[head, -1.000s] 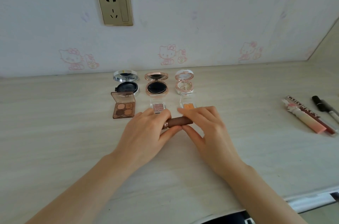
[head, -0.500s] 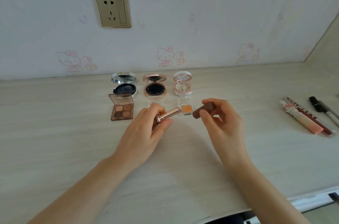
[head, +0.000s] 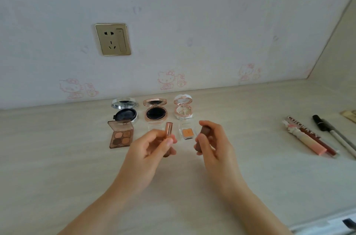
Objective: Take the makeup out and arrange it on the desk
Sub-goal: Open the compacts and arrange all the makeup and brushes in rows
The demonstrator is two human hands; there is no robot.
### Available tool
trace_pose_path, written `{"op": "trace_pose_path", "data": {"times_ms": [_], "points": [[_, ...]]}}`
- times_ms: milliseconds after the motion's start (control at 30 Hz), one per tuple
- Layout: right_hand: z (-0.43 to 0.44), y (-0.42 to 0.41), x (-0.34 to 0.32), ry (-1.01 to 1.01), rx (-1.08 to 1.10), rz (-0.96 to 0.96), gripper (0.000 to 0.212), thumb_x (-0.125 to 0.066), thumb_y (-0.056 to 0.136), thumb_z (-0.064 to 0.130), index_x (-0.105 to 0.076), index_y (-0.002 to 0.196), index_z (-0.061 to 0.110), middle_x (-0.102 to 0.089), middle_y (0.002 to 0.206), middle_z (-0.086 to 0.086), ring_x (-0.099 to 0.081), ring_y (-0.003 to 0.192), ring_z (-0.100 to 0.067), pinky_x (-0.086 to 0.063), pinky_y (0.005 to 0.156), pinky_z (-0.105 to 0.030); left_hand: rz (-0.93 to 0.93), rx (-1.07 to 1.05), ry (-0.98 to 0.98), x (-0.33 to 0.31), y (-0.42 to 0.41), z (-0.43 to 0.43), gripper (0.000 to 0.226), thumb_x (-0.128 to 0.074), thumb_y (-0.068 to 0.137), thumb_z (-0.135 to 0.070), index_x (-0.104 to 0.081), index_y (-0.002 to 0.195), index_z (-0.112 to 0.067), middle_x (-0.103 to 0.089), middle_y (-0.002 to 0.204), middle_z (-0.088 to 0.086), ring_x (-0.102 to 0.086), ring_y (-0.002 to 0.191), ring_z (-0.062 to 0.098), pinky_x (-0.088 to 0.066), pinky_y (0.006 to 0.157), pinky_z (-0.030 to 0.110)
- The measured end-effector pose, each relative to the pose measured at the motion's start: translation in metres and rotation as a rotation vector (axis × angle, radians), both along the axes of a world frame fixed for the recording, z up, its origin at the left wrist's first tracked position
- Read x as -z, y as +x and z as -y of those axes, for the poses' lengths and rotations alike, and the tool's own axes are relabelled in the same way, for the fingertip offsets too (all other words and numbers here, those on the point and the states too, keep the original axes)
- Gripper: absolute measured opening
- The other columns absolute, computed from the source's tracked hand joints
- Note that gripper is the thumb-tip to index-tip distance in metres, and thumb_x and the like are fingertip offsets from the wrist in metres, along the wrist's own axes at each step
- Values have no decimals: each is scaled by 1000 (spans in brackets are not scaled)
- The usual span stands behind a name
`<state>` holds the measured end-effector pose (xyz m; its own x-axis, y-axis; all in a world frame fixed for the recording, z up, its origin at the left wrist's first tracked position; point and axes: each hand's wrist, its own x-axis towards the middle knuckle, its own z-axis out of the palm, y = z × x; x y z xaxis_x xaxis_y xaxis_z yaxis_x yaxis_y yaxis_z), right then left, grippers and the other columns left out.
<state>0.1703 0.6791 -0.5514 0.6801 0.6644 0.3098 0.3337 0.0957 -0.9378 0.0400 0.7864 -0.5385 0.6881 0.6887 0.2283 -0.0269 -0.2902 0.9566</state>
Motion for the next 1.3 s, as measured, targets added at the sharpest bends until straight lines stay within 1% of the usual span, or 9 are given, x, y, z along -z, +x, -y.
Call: {"op": "trace_pose_path", "data": {"times_ms": [167,300,400,567,767,900,1000,1167,1300], "points": [[4,10,-4,39,31,-125,33,-56,92,12,-46,117,32,-61,87,6,-63,73,-15,-55,65,-29,77,0,-225,-9,12,8,17,-58,90,0,-63,103,-9,-70,81,16,-69,72,33,-60,73,38],[12,28,-15,41,89,-163,32,-67,85,14,-50,110,24,-67,84,-2,-65,71,-14,-56,62,-26,46,9,-179,-21,28,11,13,-65,85,0,-61,96,-1,-69,81,18,-72,74,32,-60,73,41],[18,48,-23,29,80,-127,16,-69,83,15,-59,94,20,-65,80,4,-63,70,-11,-57,62,-29,8,29,-98,-37,47,7,18,-73,81,-6,-60,93,-2,-70,76,15,-72,75,27,-57,78,41],[16,89,-29,-30,99,-24,9,-65,87,18,-61,89,24,-65,83,8,-63,73,-12,-57,64,-31,-118,77,174,-69,100,-9,13,-76,79,-19,-67,87,-15,-72,83,-2,-67,85,7,-44,76,12],[-17,142,-18,-144,194,-11,11,-58,89,15,-59,97,22,-65,95,5,-65,83,-19,-56,79,-41,-260,110,415,-81,169,-48,8,-74,78,-17,-69,83,-20,-72,88,-9,-67,85,5,-52,82,30],[-34,158,-15,-232,203,27,16,-58,86,8,-59,96,21,-65,101,5,-66,83,-12,-46,56,-14,-406,181,574,-80,197,-70,15,-75,75,-13,-71,87,-20,-71,83,-10,-66,81,4,-53,78,27],[-45,165,-11,-247,161,62,16,-60,83,4,-61,88,19,-66,97,5,-67,79,-12,-41,49,-12,-510,259,633,-78,207,-83,16,-76,72,-8,-71,83,-19,-72,82,-1,-68,80,13,-55,82,34],[-59,165,-4,-276,66,126,18,-62,80,2,-62,89,18,-64,85,9,-64,85,-12,-49,77,-20,-615,397,675,-70,216,-98,15,-77,73,-8,-72,81,-20,-74,83,-2,-69,83,11,-55,83,33],[-65,166,3,-321,66,183,19,-62,81,4,-62,91,19,-62,84,12,-60,87,-7,-46,81,-18,-670,439,711,-62,221,-103,19,-78,72,-8,-72,80,-23,-73,82,-3,-69,84,10,-54,81,30]]}}
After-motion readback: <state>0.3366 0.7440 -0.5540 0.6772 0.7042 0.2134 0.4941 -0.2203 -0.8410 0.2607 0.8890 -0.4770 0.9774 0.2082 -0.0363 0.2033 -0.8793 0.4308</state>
